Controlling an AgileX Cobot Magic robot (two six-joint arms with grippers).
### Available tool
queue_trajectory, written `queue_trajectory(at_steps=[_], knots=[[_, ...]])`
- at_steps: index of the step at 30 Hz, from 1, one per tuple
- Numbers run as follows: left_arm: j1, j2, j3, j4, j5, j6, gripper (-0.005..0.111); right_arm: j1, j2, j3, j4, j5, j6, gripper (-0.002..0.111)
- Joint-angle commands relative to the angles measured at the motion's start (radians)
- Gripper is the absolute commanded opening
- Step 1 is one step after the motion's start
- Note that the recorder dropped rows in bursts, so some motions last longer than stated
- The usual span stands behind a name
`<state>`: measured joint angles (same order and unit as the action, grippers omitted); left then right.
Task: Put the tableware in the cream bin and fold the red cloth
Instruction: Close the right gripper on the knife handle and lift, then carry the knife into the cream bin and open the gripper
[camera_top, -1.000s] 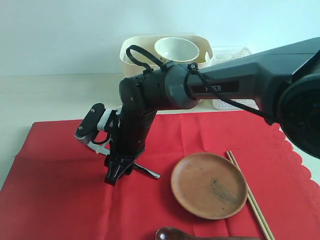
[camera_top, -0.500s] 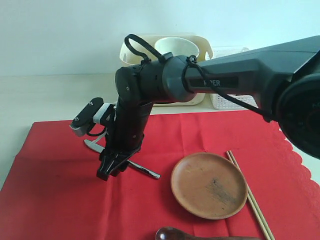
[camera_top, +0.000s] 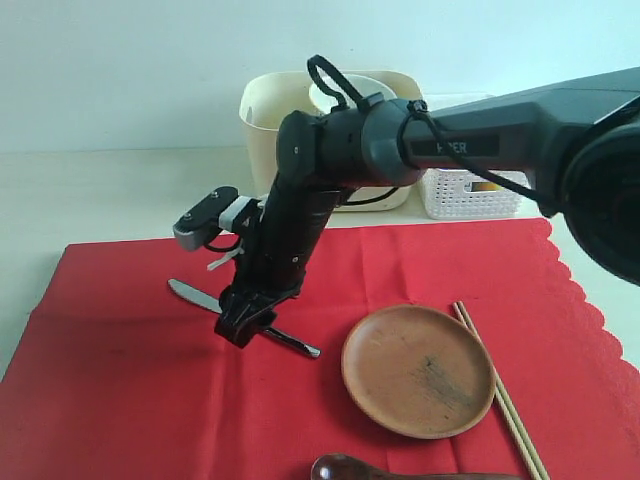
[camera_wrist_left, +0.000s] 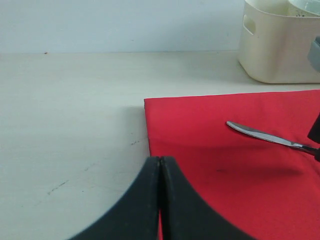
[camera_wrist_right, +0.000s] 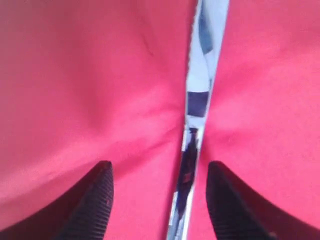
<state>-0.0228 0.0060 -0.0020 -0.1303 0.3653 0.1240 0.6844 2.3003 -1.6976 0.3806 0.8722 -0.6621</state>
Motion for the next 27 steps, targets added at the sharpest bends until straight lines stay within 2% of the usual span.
queue_trajectory(at_steps=[1,4,7,8,13,18,20,26,27], knots=[[-0.007,-0.006,0.002,-0.004,-0.010,-0.002,0.000,-0.004,0.034,-0.009,-0.117,-0.063,0.083,0.054],[-0.007,-0.006,0.002,-0.004,-0.010,-0.002,0.000,-0.004,0.036,-0.009,-0.136,-0.091,0.108,0.048],[-0.007,-0.006,0.002,-0.004,-0.010,-0.002,0.000,0.008,0.036,-0.009,-0.177,-0.092,0.110,0.023],[-0.007,-0.006,0.002,-0.004,-0.010,-0.002,0.000,0.014,0.036,-0.009,-0.181,-0.089,0.112,0.020],[-0.007,-0.006,0.002,-0.004,-0.010,-0.002,0.000,0.057,0.036,-0.009,-0.205,-0.080,0.110,0.029],[-0.007,-0.006,0.002,-0.004,-0.010,-0.002,0.000,0.096,0.036,-0.009,-0.297,-0.079,0.151,0.029],[-0.007,-0.006,0.002,-0.004,-0.010,-0.002,0.000,0.096,0.036,-0.009,-0.311,-0.083,0.173,0.026],[-0.007,-0.006,0.002,-0.004,-0.010,-0.002,0.000,0.096,0.036,-0.009,-0.316,-0.057,0.176,0.000],[-0.007,-0.006,0.002,-0.004,-0.010,-0.002,0.000,0.096,0.036,-0.009,-0.316,-0.050,0.176,0.000]])
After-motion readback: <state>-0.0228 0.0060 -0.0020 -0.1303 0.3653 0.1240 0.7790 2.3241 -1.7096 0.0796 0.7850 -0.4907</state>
